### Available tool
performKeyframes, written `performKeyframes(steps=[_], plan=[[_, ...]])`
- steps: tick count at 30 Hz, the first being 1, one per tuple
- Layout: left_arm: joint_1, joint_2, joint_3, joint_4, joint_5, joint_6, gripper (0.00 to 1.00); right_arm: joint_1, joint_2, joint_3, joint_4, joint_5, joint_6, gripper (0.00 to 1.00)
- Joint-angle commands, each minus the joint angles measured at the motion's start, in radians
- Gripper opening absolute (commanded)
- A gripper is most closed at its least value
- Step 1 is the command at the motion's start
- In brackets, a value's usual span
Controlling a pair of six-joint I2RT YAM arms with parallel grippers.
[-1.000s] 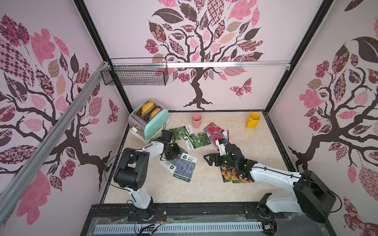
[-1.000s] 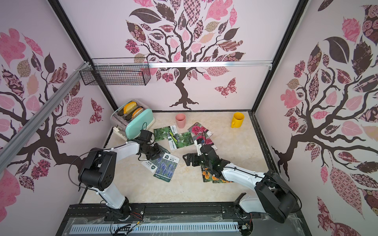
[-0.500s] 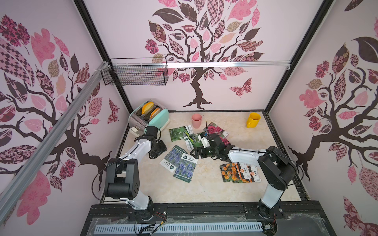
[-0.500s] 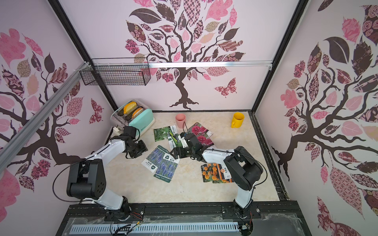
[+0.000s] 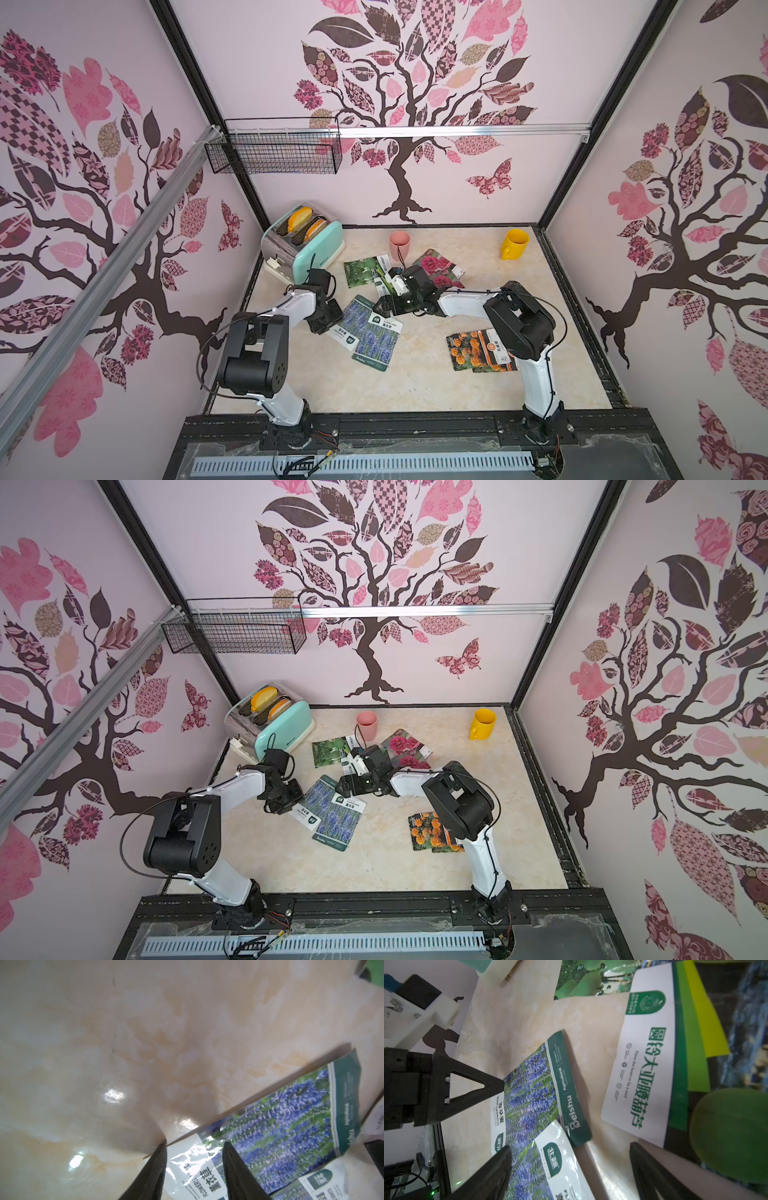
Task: Arrange the seed packets in a row
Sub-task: Pick up the seed packet from the center of the board.
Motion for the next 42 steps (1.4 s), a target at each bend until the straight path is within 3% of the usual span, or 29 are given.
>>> performKeyframes(steps=[1,6,10,15,17,19,20,26,29,36,42], plan=[[-0.024,0.065,-0.044,0.062,0.009,-0.030,0.46,0.023,0.054,0.043,-0.066,-0.024,-0.019,0.88],[-0.056,0.109,-0.049,0.103,0.023,-0.049,0.45,0.042,0.116,0.078,-0.077,-0.035,-0.020,0.80],[-0.066,0.144,-0.052,0.140,0.040,-0.061,0.45,0.044,0.142,0.080,-0.061,-0.062,-0.012,0.65],[-0.069,0.160,-0.041,0.153,0.049,-0.066,0.44,0.042,0.118,0.036,-0.015,-0.040,-0.012,0.34],[-0.069,0.136,-0.021,0.137,0.045,-0.068,0.44,0.038,0.096,0.020,0.004,-0.029,-0.011,0.22],[-0.070,0.102,0.015,0.106,0.045,-0.072,0.44,0.025,0.070,0.010,0.023,-0.025,0.002,0.03],[-0.069,0.078,0.041,0.086,0.043,-0.073,0.44,0.016,0.054,0.006,0.034,-0.029,0.007,0.00],[-0.050,-0.072,0.223,-0.047,0.047,-0.065,0.47,-0.073,-0.105,-0.047,0.121,0.001,0.034,0.00],[-0.048,-0.148,0.250,-0.049,0.077,-0.094,0.48,-0.110,-0.187,-0.063,0.135,0.024,0.054,0.00],[-0.099,-0.344,0.046,0.241,0.199,-0.337,0.49,-0.148,-0.438,-0.313,0.380,0.137,0.342,0.00],[-0.222,-0.441,-0.092,0.508,0.183,-0.584,0.50,-0.148,-0.604,-0.455,0.507,0.254,0.550,0.00]])
